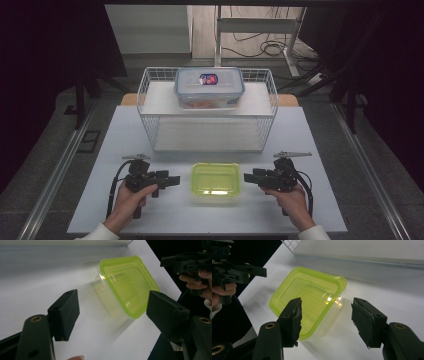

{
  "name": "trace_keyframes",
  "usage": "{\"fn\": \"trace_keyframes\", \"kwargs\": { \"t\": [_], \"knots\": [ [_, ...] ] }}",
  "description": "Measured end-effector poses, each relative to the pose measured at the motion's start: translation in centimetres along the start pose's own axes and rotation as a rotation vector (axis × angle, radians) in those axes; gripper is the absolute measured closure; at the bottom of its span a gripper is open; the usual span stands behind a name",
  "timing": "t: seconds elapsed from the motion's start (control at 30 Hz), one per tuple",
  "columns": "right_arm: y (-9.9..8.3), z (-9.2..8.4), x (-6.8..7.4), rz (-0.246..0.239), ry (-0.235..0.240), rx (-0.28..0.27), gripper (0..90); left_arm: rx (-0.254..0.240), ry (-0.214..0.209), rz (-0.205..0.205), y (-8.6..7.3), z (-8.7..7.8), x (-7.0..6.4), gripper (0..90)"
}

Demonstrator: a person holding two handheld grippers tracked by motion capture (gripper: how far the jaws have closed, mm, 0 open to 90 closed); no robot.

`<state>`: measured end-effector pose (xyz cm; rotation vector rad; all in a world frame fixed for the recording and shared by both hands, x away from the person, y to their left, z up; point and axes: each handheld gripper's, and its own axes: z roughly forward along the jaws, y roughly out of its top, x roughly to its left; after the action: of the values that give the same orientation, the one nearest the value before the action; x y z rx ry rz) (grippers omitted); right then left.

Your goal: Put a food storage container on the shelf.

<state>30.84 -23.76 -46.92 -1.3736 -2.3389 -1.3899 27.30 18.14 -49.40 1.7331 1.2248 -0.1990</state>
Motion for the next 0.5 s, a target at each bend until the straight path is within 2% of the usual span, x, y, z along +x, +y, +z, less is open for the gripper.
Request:
{"fn": "trace_keyframes", "kwargs": {
  "t": [0.27, 0.5],
  "knots": [
    [-0.1, 1.0, -0.2, 0.034, 0.008, 0.022, 40.8, 0.021, -0.050, -0.063, 0.6, 1.9, 0.4, 26.2],
    [-0.2, 1.8, -0.7, 0.093, 0.032, 0.036, 44.1, 0.037, -0.065, -0.108, 1.0, 3.0, 1.1, 27.9]
  ]
}}
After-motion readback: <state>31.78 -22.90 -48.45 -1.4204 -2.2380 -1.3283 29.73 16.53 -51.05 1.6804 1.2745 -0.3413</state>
